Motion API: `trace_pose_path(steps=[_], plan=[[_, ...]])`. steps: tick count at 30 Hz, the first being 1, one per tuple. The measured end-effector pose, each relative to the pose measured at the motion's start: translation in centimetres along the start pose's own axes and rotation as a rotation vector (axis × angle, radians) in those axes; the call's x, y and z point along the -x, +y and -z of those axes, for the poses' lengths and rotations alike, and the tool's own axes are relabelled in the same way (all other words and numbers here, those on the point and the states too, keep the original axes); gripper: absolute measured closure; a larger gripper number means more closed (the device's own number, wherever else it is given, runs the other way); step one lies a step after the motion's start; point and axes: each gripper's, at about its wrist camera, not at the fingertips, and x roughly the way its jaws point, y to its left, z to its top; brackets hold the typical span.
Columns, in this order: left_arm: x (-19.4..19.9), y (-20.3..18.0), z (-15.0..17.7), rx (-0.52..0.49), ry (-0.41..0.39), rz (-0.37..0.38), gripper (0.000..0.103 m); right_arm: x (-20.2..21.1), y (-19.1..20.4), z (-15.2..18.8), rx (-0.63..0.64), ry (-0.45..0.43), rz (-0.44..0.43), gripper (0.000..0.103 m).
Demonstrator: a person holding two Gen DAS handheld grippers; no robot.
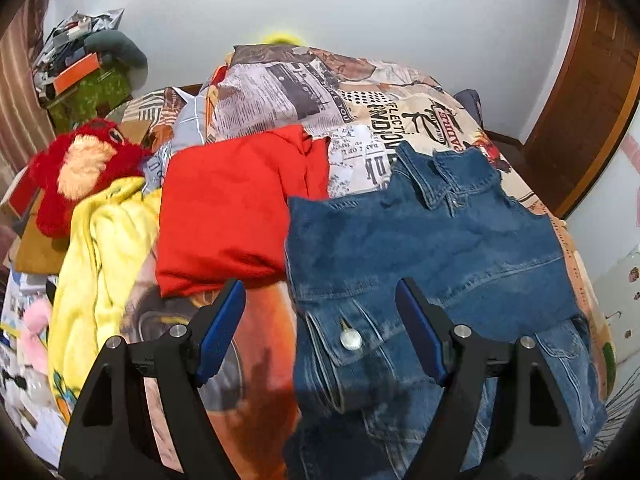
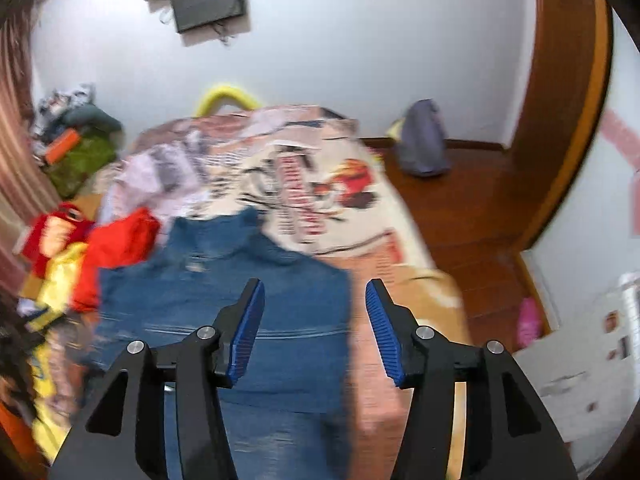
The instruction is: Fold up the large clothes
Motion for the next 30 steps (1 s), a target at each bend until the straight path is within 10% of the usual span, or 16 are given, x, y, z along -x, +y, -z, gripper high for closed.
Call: trace_pose_path(steps=[5,14,26,28,30], plan=[[-3.2,1.8,-1.5,0.038,0.054,-0.002,0.026,-2.9,-2.9,0.9,0.004,0.033,0.086,0.036],[-10.4,3.8,-2.5,0.16,0.166,0.083,0.027,-13.8,-4.0,3.7,-0.106,0.249,0.0,0.035],[-15.4,2.7,-3.7,0.149,0.206,0.134,0.056,-22.2,-3.8,3.8,-0.282,0.338,-0.114,0.035],[-15.0,1.9,-3.8,0.112,0.192,0.115,0.064,-22.8,-3.9,3.8,-0.337,0.326,-0.13,0.039],[-14.5,1.2,-3.9,0.068,0.178,0.089,0.085,-22.8,-3.8,3.6,-0.366,0.322,-0.143,0.067]])
